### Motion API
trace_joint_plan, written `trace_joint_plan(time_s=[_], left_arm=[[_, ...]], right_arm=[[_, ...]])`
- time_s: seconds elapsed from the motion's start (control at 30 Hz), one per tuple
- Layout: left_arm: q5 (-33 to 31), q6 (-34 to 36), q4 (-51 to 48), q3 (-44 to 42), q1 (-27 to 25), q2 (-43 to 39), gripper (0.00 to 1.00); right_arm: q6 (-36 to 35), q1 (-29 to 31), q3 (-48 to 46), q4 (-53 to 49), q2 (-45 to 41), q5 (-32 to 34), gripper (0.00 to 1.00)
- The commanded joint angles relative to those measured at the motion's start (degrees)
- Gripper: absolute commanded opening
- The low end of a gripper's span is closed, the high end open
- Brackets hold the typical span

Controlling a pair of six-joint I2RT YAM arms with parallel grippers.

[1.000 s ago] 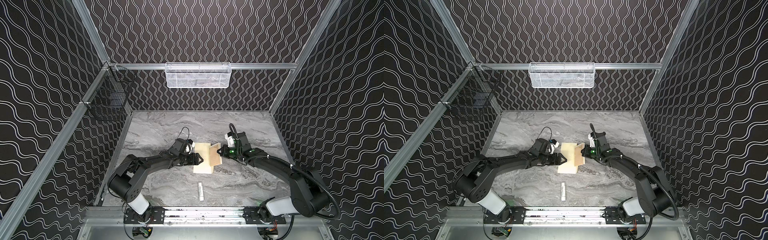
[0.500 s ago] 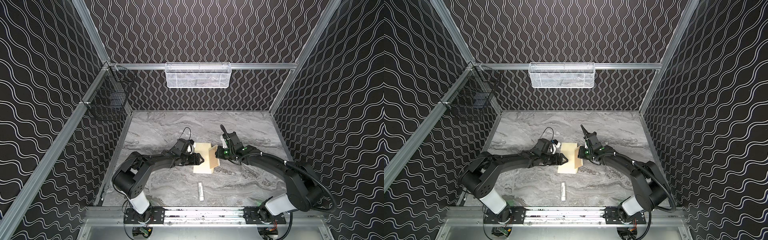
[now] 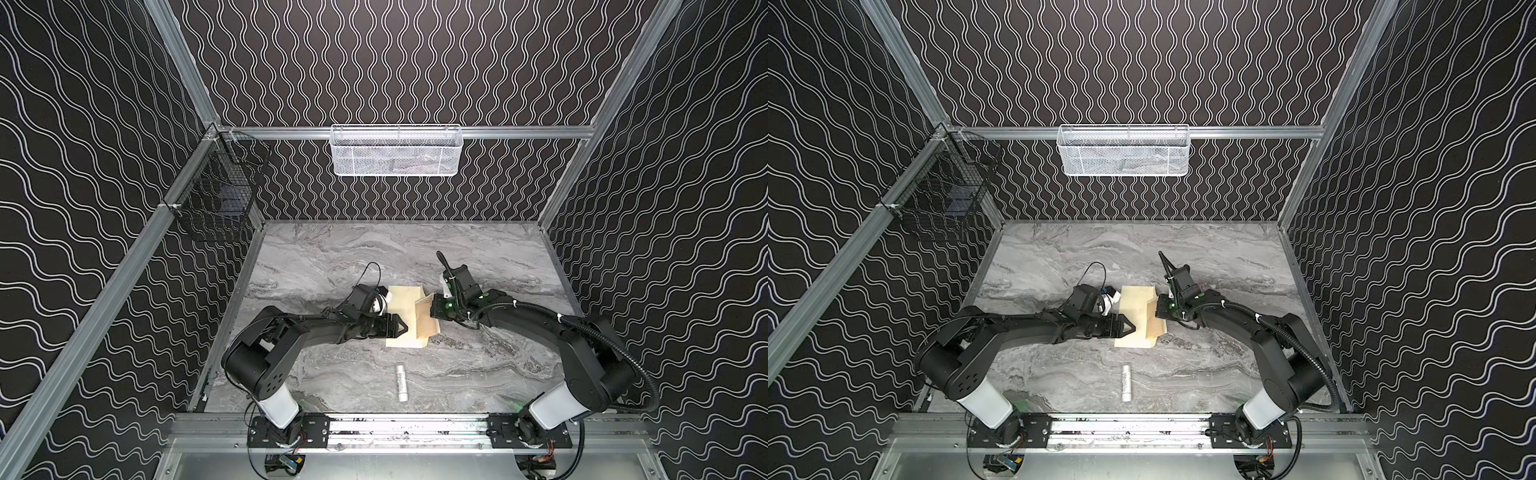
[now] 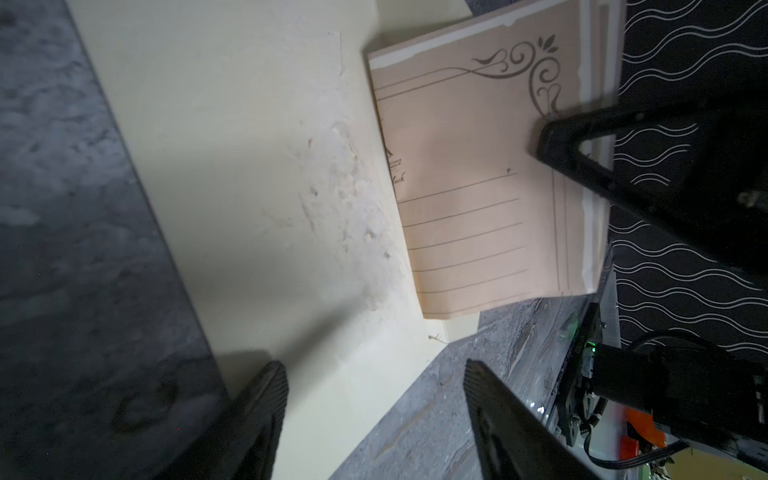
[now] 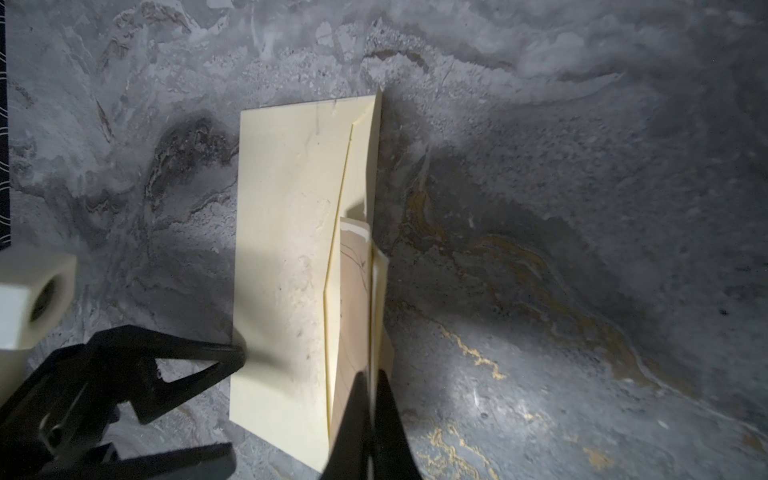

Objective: Place the letter into the envelope and seal it

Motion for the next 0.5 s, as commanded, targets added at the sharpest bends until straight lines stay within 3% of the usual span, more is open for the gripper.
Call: trace_joint_plan(time_s=[0.0, 0.47], left_arm=[[0.4, -1.5, 1.1, -1.3, -0.3, 0.1, 0.72], [0.2, -2.8, 2.7, -3.8, -1.4, -1.2, 0.72]], right_arm=[[0.6, 0.1, 0.4, 0.0, 0.7, -0.3, 0.0], [1.1, 0.9, 2.2, -2.0, 1.9, 1.7, 0.0]])
